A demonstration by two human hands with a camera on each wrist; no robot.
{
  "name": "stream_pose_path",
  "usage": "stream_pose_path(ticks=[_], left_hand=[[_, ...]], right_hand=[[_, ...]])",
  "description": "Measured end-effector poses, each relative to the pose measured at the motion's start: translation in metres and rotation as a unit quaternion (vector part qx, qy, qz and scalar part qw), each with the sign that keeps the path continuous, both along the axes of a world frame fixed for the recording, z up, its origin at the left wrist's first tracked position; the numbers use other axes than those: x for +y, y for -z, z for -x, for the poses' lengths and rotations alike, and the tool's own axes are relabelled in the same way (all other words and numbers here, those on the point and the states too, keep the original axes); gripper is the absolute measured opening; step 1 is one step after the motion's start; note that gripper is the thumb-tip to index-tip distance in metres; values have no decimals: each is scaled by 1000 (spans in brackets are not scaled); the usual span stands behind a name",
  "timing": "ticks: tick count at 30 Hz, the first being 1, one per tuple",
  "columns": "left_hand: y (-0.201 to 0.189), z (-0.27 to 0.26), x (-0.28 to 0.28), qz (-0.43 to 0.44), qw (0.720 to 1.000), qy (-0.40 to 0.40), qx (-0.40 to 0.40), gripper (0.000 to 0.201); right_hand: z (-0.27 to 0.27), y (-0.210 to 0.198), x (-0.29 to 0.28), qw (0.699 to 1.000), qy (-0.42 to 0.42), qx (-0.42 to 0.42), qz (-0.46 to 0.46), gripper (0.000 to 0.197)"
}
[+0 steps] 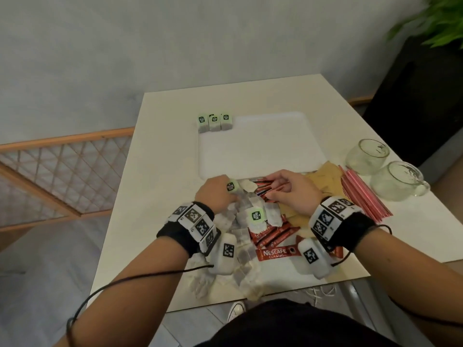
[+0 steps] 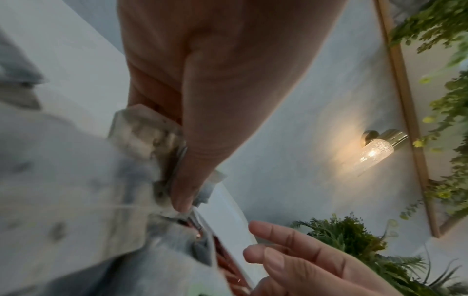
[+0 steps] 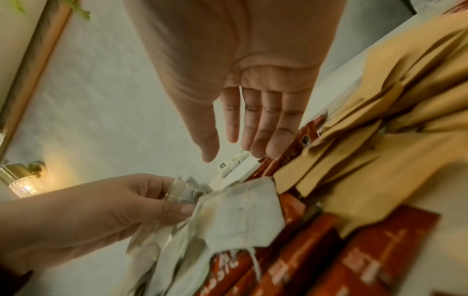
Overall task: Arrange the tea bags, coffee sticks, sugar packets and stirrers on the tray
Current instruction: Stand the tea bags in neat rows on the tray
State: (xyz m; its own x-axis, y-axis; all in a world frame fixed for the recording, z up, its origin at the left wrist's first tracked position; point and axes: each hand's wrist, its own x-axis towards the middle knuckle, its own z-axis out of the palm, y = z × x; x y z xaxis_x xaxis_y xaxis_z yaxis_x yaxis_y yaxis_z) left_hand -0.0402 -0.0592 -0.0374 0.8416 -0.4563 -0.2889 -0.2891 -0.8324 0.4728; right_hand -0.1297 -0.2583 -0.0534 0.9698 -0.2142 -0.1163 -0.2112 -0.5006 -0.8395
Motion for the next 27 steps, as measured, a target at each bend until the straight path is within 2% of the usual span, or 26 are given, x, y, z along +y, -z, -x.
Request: stream_pose_path(ticks=[4,7,10,14,19,21,23,25,27], left_hand=[[-24,-4,-8,49,998,36,-35,32],[-41,0,-20,88,992,77,-40,31],[-45,5,-30,109,988,100,-36,37],[-37,10,-30,150,986,76,-5,48],[-33,28,-30,165,982,94,10,72],[-29,38,-28,137,981,131,-37,91],[-22,46,-22,90,968,194,-133,101],[-21,55,-14,66,947,258,-177,94],[-21,64,-8,31,930,335,-151,79]], right_hand=[[-7,-11,1,999,12,-23,-41,56],[-13,-25,9,995,-32,-18,-88,77],[-17,-35,19,989,-69,-6,-129,60],[-18,-29,20,977,-51,24,-207,29],[-8,-19,13,972,-49,42,-227,22],[-3,-18,7,972,-33,34,-228,18],[1,-14,-3,976,-10,28,-214,7],[7,-9,-13,982,13,29,-188,9],[10,-5,-22,981,37,34,-189,24]])
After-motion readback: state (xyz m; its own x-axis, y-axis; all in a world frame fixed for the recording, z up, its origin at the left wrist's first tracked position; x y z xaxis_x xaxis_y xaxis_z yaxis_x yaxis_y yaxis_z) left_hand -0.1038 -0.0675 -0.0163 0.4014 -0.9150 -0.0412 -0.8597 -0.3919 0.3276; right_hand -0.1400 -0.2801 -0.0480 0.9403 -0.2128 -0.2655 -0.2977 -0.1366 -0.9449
